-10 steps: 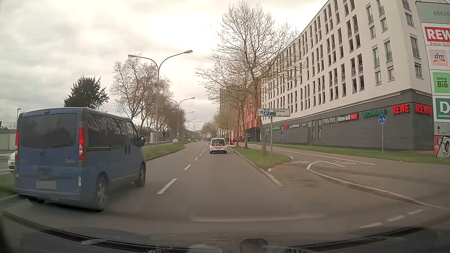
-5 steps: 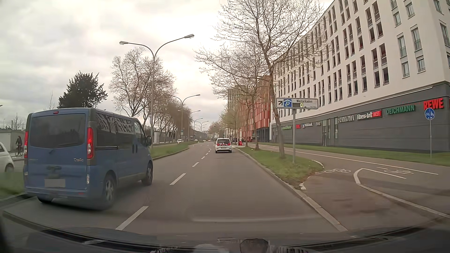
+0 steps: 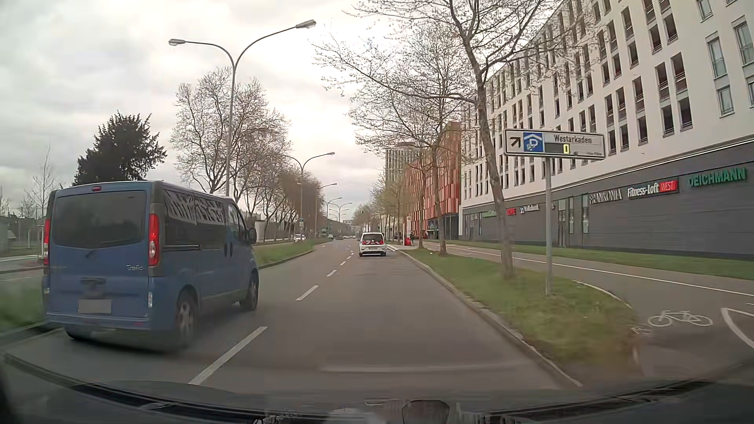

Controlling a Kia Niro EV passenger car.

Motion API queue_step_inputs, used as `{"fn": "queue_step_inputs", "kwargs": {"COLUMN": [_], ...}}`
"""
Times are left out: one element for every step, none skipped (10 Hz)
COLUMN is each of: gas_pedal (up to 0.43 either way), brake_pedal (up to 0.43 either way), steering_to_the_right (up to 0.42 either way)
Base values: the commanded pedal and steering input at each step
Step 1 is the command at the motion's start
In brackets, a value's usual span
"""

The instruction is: Follow the waypoints while adhering to traffic rules and regulations

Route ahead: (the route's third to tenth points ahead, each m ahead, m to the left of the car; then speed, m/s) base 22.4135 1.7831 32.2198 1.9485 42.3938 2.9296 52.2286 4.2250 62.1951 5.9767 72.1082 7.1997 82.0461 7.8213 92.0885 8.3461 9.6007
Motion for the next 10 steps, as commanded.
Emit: {"fn": "queue_step_inputs", "kwargs": {"gas_pedal": [0.157,0.157,0.157,0.157,0.157,0.157,0.157,0.15,0.15,0.138], "brake_pedal": [0.0,0.0,0.0,0.0,0.0,0.0,0.0,0.0,0.0,0.0], "steering_to_the_right": [-0.005,-0.004,-0.004,-0.004,-0.004,-0.004,-0.004,-0.004,-0.005,-0.004]}}
